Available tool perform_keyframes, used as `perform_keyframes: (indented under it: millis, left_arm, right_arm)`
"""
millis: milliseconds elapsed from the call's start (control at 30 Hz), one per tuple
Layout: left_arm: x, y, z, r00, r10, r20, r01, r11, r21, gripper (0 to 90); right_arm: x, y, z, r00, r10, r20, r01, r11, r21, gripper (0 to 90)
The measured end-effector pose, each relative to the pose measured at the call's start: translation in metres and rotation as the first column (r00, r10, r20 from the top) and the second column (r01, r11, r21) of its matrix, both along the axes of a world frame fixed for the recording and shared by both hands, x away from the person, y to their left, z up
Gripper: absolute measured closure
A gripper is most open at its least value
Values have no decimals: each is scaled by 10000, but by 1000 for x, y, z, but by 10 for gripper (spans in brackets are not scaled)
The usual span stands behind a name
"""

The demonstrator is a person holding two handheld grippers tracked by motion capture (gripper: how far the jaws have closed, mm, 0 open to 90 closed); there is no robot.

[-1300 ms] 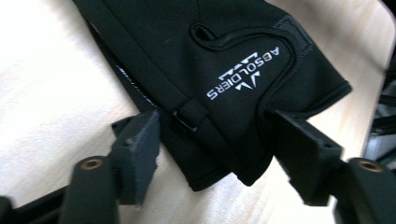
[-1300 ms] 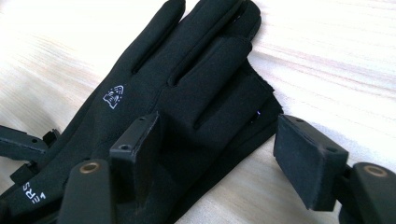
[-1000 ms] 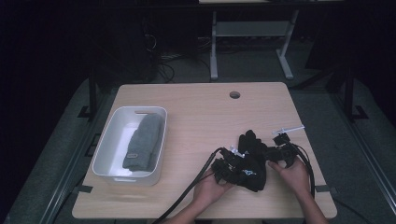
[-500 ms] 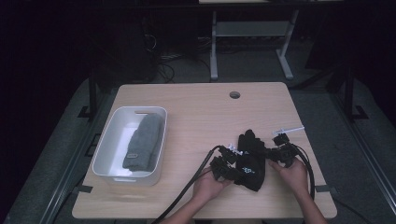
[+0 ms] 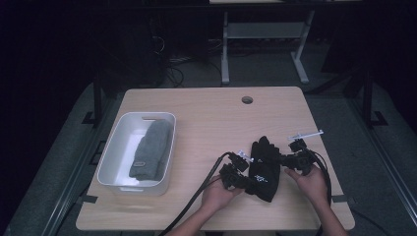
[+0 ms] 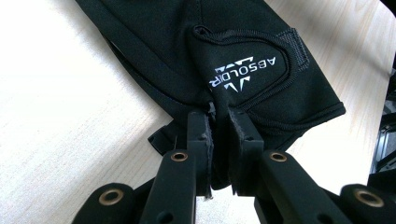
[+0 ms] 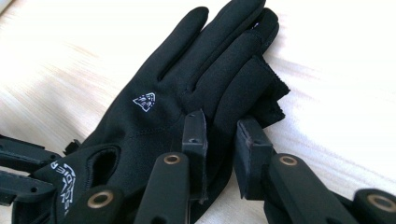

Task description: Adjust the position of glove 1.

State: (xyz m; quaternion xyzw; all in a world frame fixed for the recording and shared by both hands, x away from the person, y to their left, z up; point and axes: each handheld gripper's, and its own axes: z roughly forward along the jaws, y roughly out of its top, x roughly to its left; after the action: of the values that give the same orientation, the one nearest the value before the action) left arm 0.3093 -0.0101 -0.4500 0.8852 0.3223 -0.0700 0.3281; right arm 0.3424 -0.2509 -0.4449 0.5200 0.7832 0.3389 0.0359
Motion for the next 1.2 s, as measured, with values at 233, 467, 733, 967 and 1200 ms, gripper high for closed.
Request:
perform_keyframes:
  millis: [233,467,733,967,1200]
  left_arm:
    - [0,6,7,9999,2,102,0,9999,-140,812]
    - [1,13,15,9997,39,221,-33,9995,-303,812]
    - [4,20,21,9996,76,282,-65,9992,-388,814]
    - [3,23,28,9992,40,405,-24,9992,-397,814]
    - [3,35,46,9975,31,707,-6,9994,-359,814]
  right_arm:
    - [-1,6,13,9996,142,229,-140,9998,-105,763]
    - [-1,10,25,9987,237,457,-237,9997,-26,764]
    - [0,14,37,9974,335,636,-335,9994,-12,766]
    - [1,15,41,9972,363,649,-369,9993,87,766]
    - [2,25,58,9950,483,873,-500,9986,176,767]
